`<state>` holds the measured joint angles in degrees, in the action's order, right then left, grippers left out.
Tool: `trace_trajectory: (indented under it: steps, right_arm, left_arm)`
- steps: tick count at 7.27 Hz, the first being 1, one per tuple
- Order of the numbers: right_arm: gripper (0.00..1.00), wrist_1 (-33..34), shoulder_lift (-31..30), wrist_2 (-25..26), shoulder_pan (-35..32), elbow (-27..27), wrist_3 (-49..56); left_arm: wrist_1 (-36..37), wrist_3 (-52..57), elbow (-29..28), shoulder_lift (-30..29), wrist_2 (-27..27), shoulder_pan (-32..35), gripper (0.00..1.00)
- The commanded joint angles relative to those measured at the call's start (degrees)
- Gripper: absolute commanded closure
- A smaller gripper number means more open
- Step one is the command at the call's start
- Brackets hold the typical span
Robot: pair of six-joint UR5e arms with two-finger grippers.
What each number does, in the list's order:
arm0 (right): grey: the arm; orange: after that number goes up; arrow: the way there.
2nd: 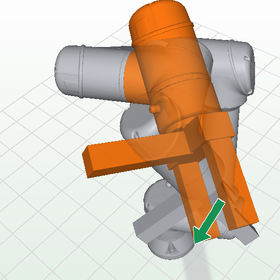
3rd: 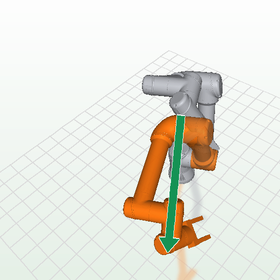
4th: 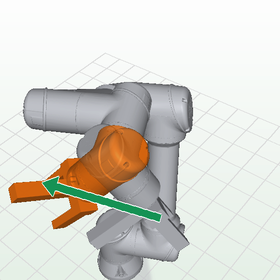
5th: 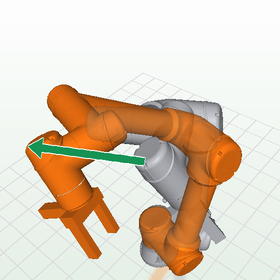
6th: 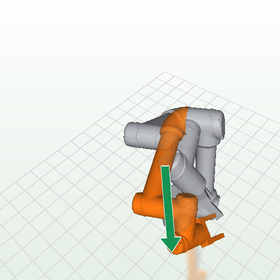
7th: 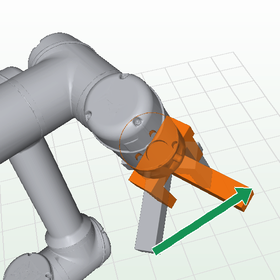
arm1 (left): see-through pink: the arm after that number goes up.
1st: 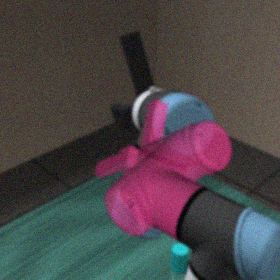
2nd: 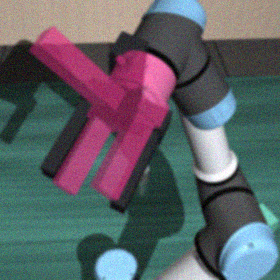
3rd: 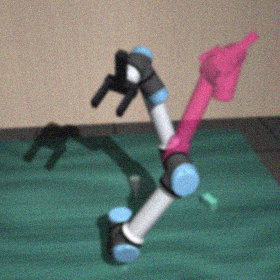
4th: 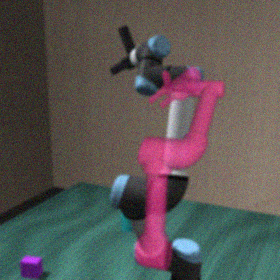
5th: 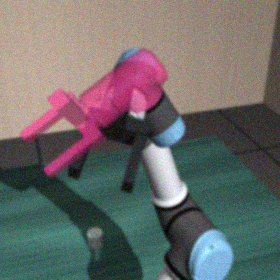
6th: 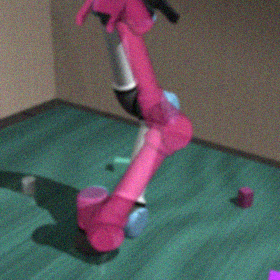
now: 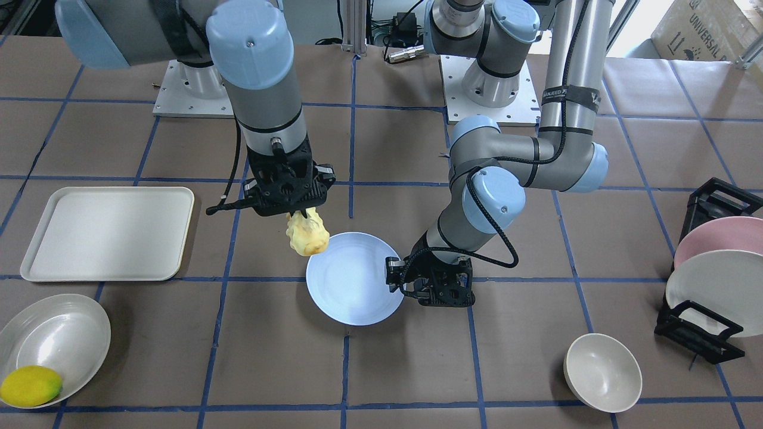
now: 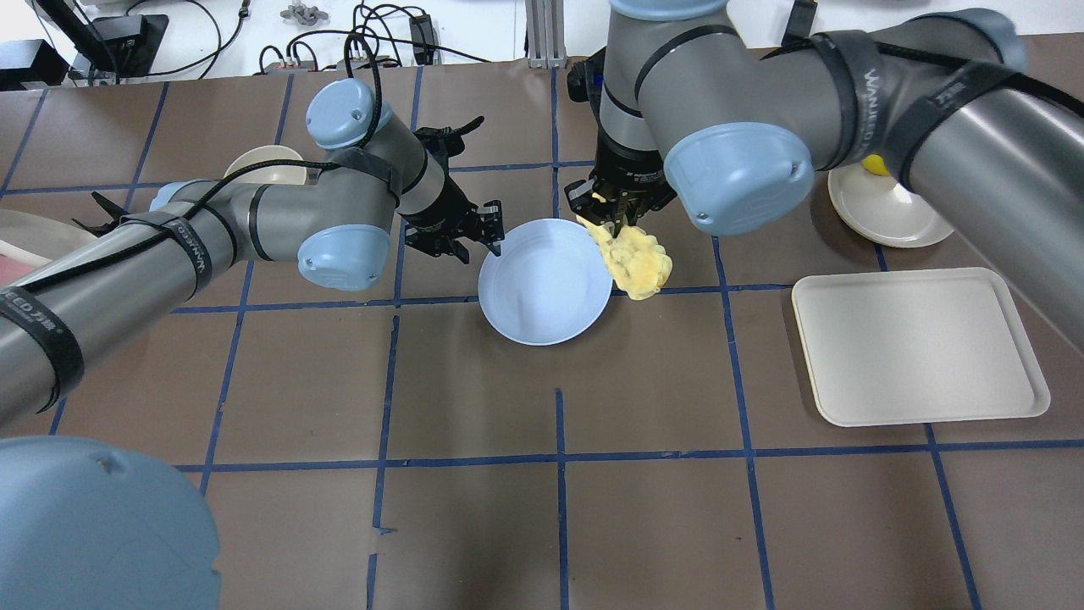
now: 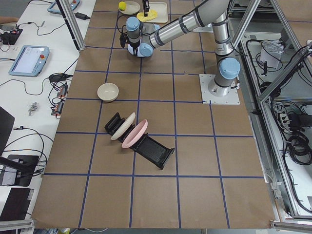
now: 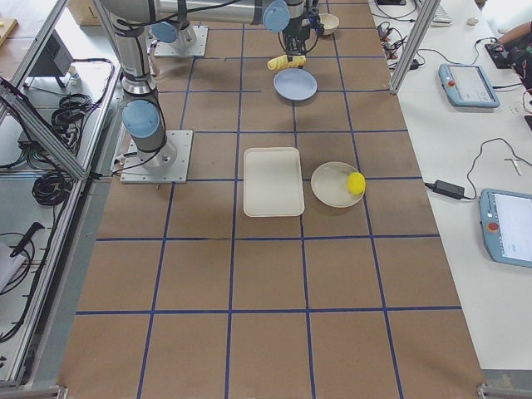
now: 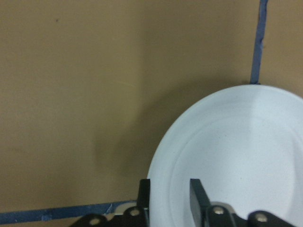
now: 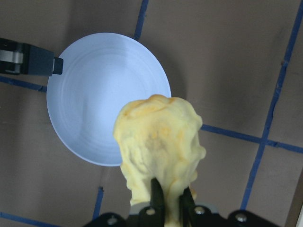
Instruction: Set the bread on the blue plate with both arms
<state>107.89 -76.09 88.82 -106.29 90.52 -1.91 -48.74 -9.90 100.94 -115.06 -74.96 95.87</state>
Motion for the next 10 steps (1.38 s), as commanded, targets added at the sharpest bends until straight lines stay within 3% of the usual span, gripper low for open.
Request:
trace_trajectory:
  steps: [1, 2, 4, 5, 6, 7, 8, 10]
  right_arm:
    - [0.77, 6.52, 5.4, 0.22, -1.03, -0.34, -0.29]
    - [0.76, 7.67, 6.3, 0.22, -1.64, -0.86, -0.29]
    - [0.64, 7.51, 9.45, 0.48, -3.56, -4.54, -0.37]
    - [0.01, 7.25, 11.56, 0.57, -4.27, -4.56, -0.03]
    - [0.0, 7.42, 12.01, 0.57, -4.19, -4.73, 0.15]
    - [0.0, 7.33, 11.41, 1.61, -3.32, -4.56, 1.02]
    - [0.0, 7.42, 9.4, 6.67, -1.92, -3.78, 7.82]
    - [0.0, 6.37, 4.14, 7.52, 6.05, -1.77, 18.12]
  left_arm:
    - [-7.01, 7.65, -0.3, 5.52, -7.6, -3.04, 0.0]
    - [-11.77, 10.49, -0.65, 9.38, -8.87, -5.06, 0.0]
    - [-28.43, 12.97, -5.98, 16.68, -18.06, -5.61, 0.0]
    - [-38.52, 12.98, -10.72, 18.71, -19.33, -5.26, 0.0]
    - [-46.97, 14.37, -15.11, 19.26, -19.43, -5.17, 0.0]
    - [-48.62, 18.47, -17.07, 19.96, -19.34, -5.08, 0.0]
    - [-48.29, 21.21, -17.96, 20.4, -19.17, -5.08, 0.0]
    - [-47.94, 23.0, -17.88, 20.32, -18.64, -4.99, 0.0]
